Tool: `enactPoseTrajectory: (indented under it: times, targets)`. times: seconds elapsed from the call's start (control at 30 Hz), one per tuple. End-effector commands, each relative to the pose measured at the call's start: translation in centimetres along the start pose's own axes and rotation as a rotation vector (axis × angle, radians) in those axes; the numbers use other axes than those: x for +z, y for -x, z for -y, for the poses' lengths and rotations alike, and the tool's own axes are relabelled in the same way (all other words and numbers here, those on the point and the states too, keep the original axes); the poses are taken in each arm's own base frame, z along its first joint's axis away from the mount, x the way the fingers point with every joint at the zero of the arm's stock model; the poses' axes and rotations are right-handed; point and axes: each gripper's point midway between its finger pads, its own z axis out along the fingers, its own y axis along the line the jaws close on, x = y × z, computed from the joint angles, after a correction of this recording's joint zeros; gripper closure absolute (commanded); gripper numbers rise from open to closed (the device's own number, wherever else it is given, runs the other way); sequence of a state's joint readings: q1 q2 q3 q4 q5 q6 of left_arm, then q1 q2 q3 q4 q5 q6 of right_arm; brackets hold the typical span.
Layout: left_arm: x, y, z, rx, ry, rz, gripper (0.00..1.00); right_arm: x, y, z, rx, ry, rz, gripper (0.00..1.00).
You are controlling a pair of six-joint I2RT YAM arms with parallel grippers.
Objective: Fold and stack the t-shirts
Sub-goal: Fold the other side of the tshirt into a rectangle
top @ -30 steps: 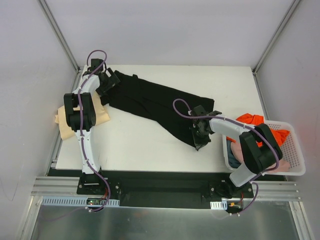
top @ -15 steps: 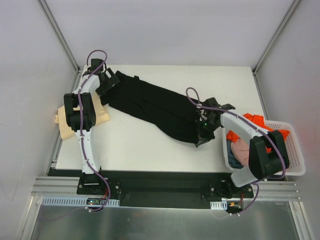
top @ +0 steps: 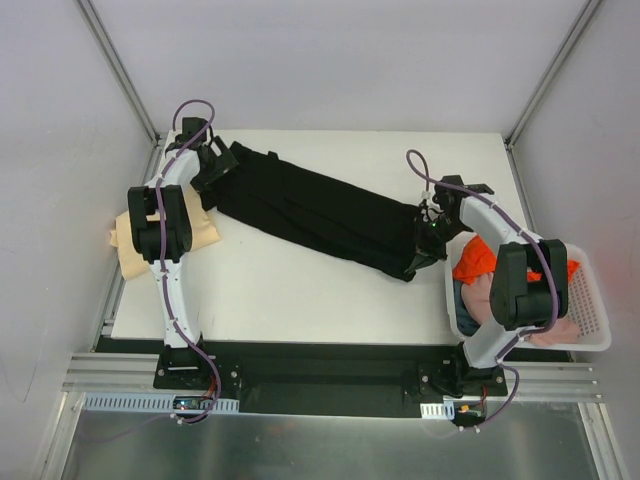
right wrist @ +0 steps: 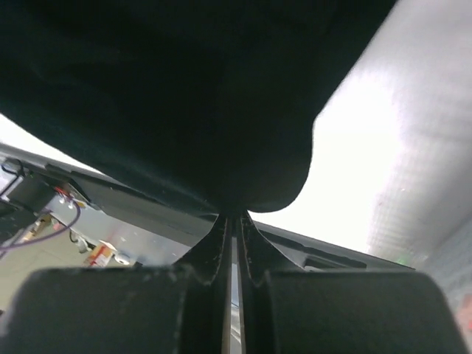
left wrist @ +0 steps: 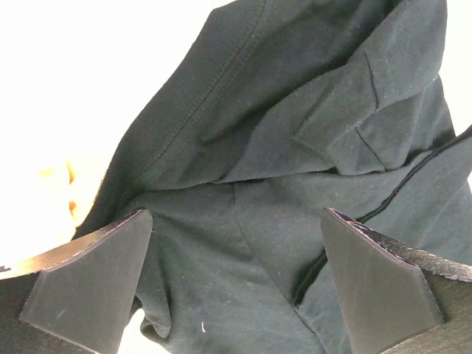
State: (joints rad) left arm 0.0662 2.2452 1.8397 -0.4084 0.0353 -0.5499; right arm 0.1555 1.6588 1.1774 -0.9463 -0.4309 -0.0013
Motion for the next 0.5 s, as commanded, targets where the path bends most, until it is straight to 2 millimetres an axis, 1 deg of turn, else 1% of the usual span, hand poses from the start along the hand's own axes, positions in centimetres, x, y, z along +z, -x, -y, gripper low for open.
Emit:
enactPoseTrajectory:
  times: [0.0, 0.07, 0.1, 0.17, 0.23, 0.27, 0.33, 0.4, 0.47]
  targets:
    - [-0.1, 1.2, -1.0, 0.031, 0.057, 0.039, 0.01, -1.3, 1.4, 1.7, 0.054, -0.061, 0.018, 0.98]
    - [0.0, 1.2, -1.2, 0.033, 0.061, 0.039, 0.01, -1.5, 2.1, 2.2, 0.066, -0.078, 0.028, 0.98]
    - [0.0, 1.2, -1.2, 0.033, 0.061, 0.039, 0.01, -1.6, 2.5, 3.1, 0.074, -0.118, 0.041, 0.96]
    - [0.2, 1.1, -1.2, 0.031, 0.062, 0.038, 0.01, -1.9, 3.4, 3.8, 0.081, -0.161, 0.059, 0.95]
    - [0.2, 1.1, -1.2, 0.030, 0.060, 0.035, 0.01, -1.8, 4.1, 4.1, 0.081, -0.184, 0.063, 0.92]
    - [0.2, 1.1, -1.2, 0.031, 0.060, 0.035, 0.01, -1.9, 4.6, 4.0, 0.077, -0.185, 0.068, 0.91]
    - [0.1, 1.2, -1.2, 0.033, 0.059, 0.036, 0.01, -1.9, 5.0, 4.2, 0.104, -0.205, 0.075, 0.82]
    - [0.1, 1.2, -1.1, 0.030, 0.053, 0.036, 0.01, -2.3, 5.5, 4.6, 0.103, -0.242, 0.103, 0.71]
    - [-0.1, 1.2, -0.7, 0.027, 0.032, 0.029, 0.01, -3.1, 5.9, 4.5, 0.087, -0.252, 0.136, 0.63]
